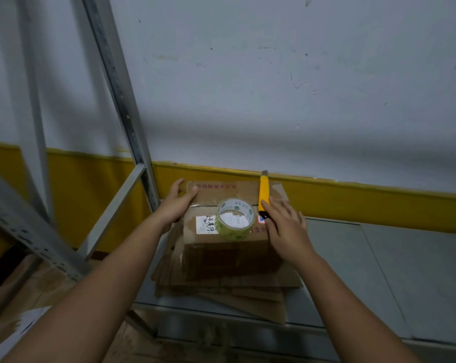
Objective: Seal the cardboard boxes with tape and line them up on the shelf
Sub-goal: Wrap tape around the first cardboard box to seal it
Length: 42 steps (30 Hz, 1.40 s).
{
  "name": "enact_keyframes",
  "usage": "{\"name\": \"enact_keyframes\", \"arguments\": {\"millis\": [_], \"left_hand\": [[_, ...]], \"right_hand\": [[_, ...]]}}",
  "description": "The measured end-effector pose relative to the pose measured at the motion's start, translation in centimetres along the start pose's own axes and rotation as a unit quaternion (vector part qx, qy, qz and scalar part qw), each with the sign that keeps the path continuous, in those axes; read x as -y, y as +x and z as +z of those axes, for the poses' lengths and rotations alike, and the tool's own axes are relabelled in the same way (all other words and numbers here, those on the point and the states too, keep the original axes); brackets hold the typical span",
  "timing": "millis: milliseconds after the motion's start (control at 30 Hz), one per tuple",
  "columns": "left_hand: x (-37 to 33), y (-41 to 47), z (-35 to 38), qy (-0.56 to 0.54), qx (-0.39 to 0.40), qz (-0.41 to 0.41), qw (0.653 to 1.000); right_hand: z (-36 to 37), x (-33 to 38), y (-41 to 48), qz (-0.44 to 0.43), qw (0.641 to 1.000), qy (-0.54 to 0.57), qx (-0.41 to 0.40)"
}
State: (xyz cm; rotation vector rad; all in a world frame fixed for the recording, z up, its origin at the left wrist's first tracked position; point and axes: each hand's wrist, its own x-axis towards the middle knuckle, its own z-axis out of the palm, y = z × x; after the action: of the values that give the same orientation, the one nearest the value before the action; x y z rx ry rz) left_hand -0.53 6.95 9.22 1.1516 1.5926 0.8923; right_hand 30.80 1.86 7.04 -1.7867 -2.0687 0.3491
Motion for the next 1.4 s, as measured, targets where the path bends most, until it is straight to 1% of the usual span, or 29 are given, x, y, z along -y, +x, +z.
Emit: {"name": "enact_keyframes", "arguments": {"millis": [100,233,367,433,567,633,733,833,867,967,1033,1100,1233,1333,1400], "left_hand": [[-1.4,1.2,0.5,0.002,0.049,-0.005,0.999],[-1.4,2.2,0.5,0.022,0.044,-0.016,0.999],[-0.5,2.1,0.2,0.018,0.042,-0.008,0.999],[0.0,2.0,0.3,0.016,0.034,0.000,0.999],[0.5,1.8,0.2,0.021,0.028,0.009,0.999],[0.7,1.5,0.0,0.027,0.021,0.006,0.999],[1.1,0.1,-0.2,0.040,0.010,-0.002,0.999],[2.0,-2.1,0.2,0.039,0.012,0.003,0.999],[2.4,-2.9,0.5,0.029,0.011,0.005,1.000],[3.5,-5.0,1.5,-0.020,0.007,0.014,1.000],[4.3,-5.8,2.0,-0.032,0.000,0.022,0.999],[5.0,-6.3,2.4,-0.034,-0.017,0.027,0.999],[5.3,-7.4,3.2,-0.033,-0.043,0.040,0.998],[5.6,-7.9,3.4,0.004,-0.035,0.055,0.998],[5.8,-8.1,3.5,0.012,-0.014,0.053,0.998]], "right_hand": [[0.3,0.4,-1.6,0.007,1.000,0.010,-0.003],[1.2,0.9,-3.1,0.020,0.999,0.003,-0.030],[0.4,1.8,-2.0,0.047,0.994,0.024,-0.096],[-0.4,2.3,-1.0,0.059,0.996,0.012,-0.071],[-0.6,3.2,0.5,0.046,0.997,-0.062,0.023],[-0.3,3.2,1.0,0.042,0.996,-0.073,0.043],[-0.5,2.1,2.8,0.020,0.998,-0.031,0.042],[-1.6,0.5,4.9,-0.044,0.994,0.080,0.053],[-2.0,0.1,5.4,-0.048,0.991,0.114,0.060],[-2.8,-0.2,6.7,-0.025,0.980,0.186,0.067],[-3.2,0.3,7.5,-0.001,0.974,0.218,0.065],[-3.3,0.6,8.5,0.025,0.970,0.235,0.062],[-2.6,0.6,9.9,0.046,0.974,0.214,0.054],[-2.6,0.5,10.0,0.038,0.974,0.220,0.032],[-3.4,0.6,9.6,0.028,0.974,0.224,0.027]]}}
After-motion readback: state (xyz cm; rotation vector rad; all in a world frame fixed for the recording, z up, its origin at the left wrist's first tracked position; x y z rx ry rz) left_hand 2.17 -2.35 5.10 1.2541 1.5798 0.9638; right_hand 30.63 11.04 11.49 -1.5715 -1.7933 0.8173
